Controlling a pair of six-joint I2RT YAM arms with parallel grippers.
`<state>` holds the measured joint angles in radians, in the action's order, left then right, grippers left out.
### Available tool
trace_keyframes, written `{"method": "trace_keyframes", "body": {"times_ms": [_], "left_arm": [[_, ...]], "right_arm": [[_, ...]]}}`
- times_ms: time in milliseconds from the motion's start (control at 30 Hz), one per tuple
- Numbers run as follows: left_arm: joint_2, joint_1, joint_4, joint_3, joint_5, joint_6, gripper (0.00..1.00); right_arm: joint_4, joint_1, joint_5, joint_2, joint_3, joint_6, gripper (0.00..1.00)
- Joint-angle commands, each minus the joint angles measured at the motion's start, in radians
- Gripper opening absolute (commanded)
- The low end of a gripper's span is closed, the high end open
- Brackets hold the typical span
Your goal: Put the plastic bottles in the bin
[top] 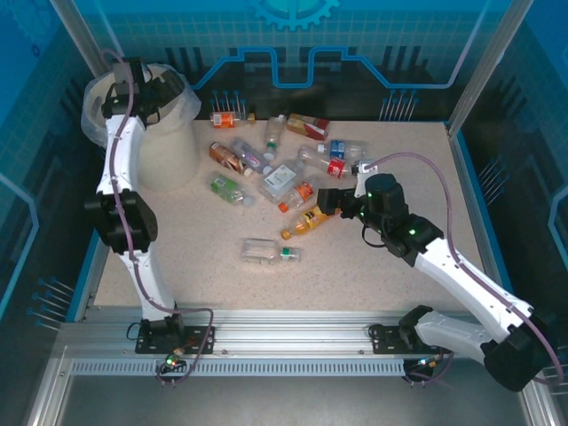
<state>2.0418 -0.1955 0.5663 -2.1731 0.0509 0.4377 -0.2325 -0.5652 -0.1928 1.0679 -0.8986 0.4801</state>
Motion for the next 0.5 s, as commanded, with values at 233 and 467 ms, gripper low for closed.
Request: {"method": "trace_keyframes", "body": {"times_ms": [233, 467], "left_arm": [[-0.475, 0.047, -0.208, 0.469, -0.034, -0.036, 0.99], [-0.772, 0.103, -0.4, 0.88, 0.113, 0.043, 0.99]], "right_arm": [[0.007, 0.074, -0.079, 0.201, 0.115, 0.475, 1.0], [0.078, 0.122, 0.09, 0.459, 0.024, 0.739, 1.0]]}}
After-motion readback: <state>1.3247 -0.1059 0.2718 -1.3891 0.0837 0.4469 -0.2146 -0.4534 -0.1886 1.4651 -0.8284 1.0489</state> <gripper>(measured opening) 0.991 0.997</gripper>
